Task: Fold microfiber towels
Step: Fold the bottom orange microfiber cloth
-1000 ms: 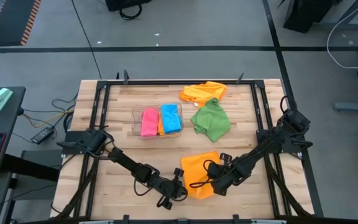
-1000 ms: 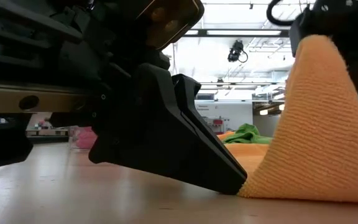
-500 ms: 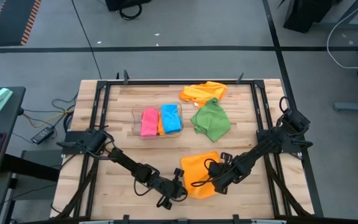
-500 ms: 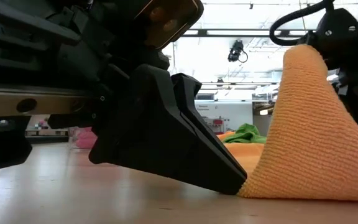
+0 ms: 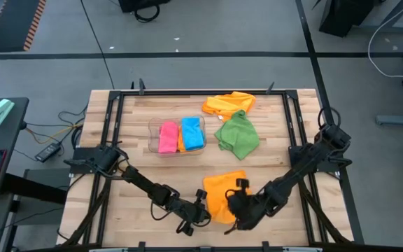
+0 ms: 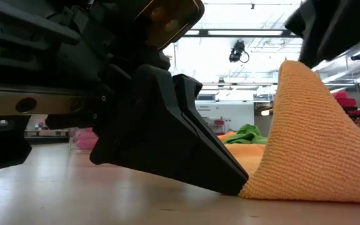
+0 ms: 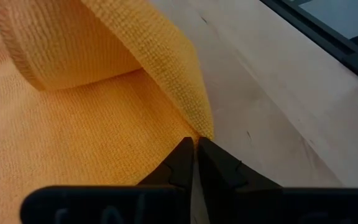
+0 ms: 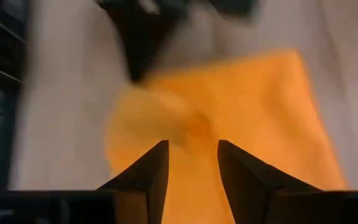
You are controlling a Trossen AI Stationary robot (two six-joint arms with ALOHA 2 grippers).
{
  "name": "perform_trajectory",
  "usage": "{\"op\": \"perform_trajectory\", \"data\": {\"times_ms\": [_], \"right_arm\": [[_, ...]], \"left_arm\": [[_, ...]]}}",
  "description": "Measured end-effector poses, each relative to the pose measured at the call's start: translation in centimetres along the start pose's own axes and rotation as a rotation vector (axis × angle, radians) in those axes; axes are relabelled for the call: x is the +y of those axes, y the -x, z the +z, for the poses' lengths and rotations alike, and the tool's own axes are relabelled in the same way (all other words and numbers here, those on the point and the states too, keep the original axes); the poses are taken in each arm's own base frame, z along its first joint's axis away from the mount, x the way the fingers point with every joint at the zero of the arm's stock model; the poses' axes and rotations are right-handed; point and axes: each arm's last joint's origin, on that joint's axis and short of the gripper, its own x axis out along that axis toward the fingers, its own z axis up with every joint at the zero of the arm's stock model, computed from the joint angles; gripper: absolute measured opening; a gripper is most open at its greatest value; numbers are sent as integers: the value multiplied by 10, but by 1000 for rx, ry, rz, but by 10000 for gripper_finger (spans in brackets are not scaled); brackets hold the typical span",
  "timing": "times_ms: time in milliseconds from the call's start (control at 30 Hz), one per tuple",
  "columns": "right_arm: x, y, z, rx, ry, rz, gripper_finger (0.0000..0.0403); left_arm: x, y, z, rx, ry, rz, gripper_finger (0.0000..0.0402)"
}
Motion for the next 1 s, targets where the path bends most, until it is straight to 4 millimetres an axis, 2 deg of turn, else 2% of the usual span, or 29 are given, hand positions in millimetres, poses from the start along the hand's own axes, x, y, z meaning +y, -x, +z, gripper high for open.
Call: {"op": "perform_trajectory", "data": {"times_ms": [200, 367, 467, 667, 767, 833, 1000], "right_arm": [[3, -10, -7, -19, -8, 123, 147], [11, -10, -15, -3, 38, 213, 147], [18, 0, -15, -14, 98, 233, 147], [25, 34, -13, -105, 141, 270, 147], [29, 41, -15, -125, 148, 288, 147], [31, 36, -16, -139, 141, 294, 147], [36, 0, -24, -138, 147, 312, 147]], "left_arm": [[0, 0, 0, -3, 18, 0, 35], [0, 0, 0, -3, 21, 0, 27], [0, 0, 0, -4, 21, 1, 26], [0, 0, 0, -3, 21, 0, 33], [0, 0, 0, -2, 21, 0, 32], [0, 0, 0, -3, 21, 1, 29], [1, 0, 0, -4, 23, 1, 24]]}}
